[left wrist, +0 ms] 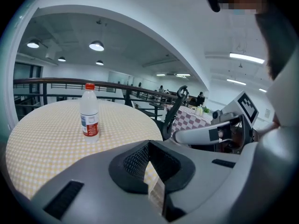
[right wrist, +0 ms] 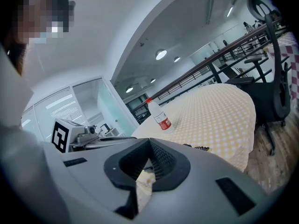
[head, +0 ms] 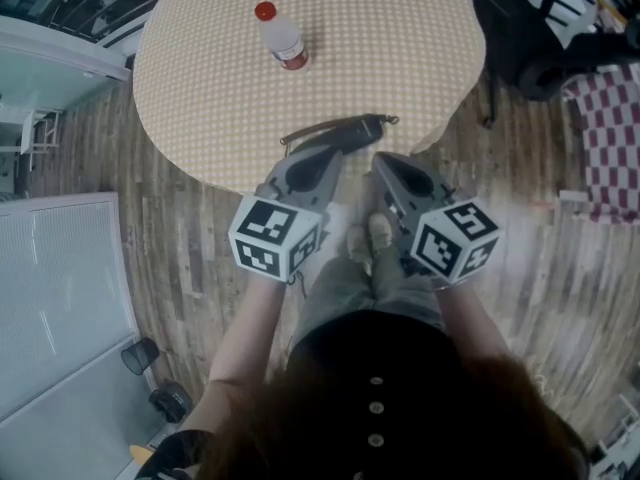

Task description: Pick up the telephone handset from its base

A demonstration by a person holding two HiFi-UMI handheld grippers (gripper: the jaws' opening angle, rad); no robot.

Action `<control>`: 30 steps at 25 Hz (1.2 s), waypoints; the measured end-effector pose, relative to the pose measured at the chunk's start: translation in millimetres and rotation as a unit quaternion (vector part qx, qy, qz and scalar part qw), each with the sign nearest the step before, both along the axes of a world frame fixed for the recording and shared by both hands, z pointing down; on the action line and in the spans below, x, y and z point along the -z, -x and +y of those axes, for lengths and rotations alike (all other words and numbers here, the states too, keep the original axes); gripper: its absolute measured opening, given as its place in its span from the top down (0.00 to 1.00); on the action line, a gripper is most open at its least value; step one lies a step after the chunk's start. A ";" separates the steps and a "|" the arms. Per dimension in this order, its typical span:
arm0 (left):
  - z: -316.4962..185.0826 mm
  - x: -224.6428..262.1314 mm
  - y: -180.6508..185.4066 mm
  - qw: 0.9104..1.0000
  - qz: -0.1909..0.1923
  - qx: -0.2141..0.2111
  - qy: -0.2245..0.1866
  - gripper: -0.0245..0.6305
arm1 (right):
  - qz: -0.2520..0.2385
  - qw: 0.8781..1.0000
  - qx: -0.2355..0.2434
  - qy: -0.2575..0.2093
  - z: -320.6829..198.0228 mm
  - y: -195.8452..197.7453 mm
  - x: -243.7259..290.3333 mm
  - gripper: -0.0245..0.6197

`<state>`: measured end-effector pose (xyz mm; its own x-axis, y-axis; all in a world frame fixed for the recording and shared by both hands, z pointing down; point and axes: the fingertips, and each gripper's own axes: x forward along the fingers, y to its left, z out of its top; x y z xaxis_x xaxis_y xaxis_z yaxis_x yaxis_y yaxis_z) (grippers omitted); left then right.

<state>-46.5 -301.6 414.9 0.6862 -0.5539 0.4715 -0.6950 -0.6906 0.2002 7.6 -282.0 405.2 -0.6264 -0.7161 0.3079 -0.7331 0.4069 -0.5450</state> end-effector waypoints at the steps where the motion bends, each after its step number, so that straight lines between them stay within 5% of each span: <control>1: -2.4 -2.9 0.3 1.000 -0.008 -0.005 -0.002 0.95 | 0.000 1.000 0.000 0.003 -2.3 -0.3 -2.7 0.95; 10: -25.6 -32.1 3.6 0.998 -0.057 -0.029 0.000 0.94 | -0.011 0.999 -0.008 0.033 -15.4 3.0 -26.3 0.95; 23: -34.9 -71.8 -4.4 0.989 -0.118 -0.093 -0.003 0.58 | -0.018 0.997 -0.006 0.071 -13.8 7.2 -53.3 0.95; 30: -26.4 -106.0 0.5 0.962 -0.223 -0.161 -0.002 0.55 | -0.021 0.996 -0.012 0.082 -12.5 3.9 -62.6 0.95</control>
